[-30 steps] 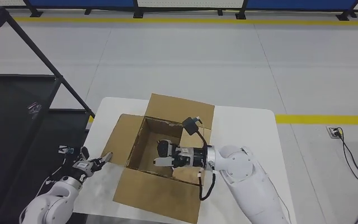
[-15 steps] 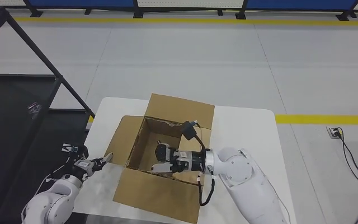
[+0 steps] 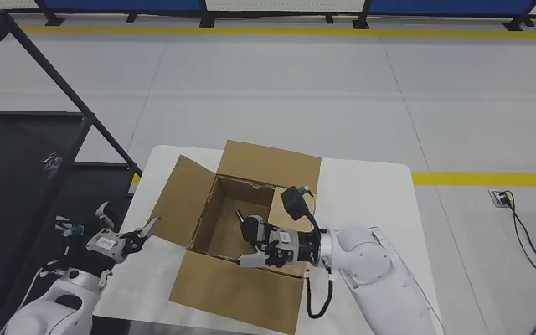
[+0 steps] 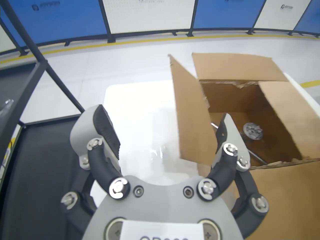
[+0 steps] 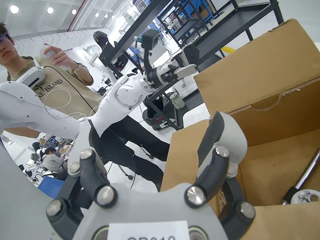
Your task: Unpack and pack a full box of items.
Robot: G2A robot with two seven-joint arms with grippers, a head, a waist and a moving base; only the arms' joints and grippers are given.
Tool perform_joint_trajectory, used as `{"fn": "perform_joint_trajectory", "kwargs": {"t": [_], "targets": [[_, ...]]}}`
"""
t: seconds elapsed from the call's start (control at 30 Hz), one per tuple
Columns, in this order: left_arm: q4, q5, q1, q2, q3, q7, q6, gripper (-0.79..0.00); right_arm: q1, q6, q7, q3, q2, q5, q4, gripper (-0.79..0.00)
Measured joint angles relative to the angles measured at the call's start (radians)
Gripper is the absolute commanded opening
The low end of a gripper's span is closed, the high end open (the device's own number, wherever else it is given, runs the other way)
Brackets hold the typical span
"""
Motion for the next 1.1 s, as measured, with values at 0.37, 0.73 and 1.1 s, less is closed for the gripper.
{"fn": "perform_joint_trajectory", "kwargs": {"t": [0.37, 0.73, 1.1], "targets": [[-0.120, -0.014, -0.049, 0.004, 0.179, -0.203, -0.097, 0.000, -0.238, -0.123, -0.078, 0.168, 0.053, -0.050, -0.185, 0.000], [0.048, 0.035, -0.293, -0.014, 0.456, -0.371, -0.028, 0.000, -0.425, -0.181, -0.243, 0.312, 0.076, -0.071, -0.230, 0.000], [0.083, -0.010, -0.298, -0.017, 0.473, -0.383, -0.029, 0.000, -0.413, -0.171, -0.260, 0.299, 0.077, -0.087, -0.243, 0.000]]}}
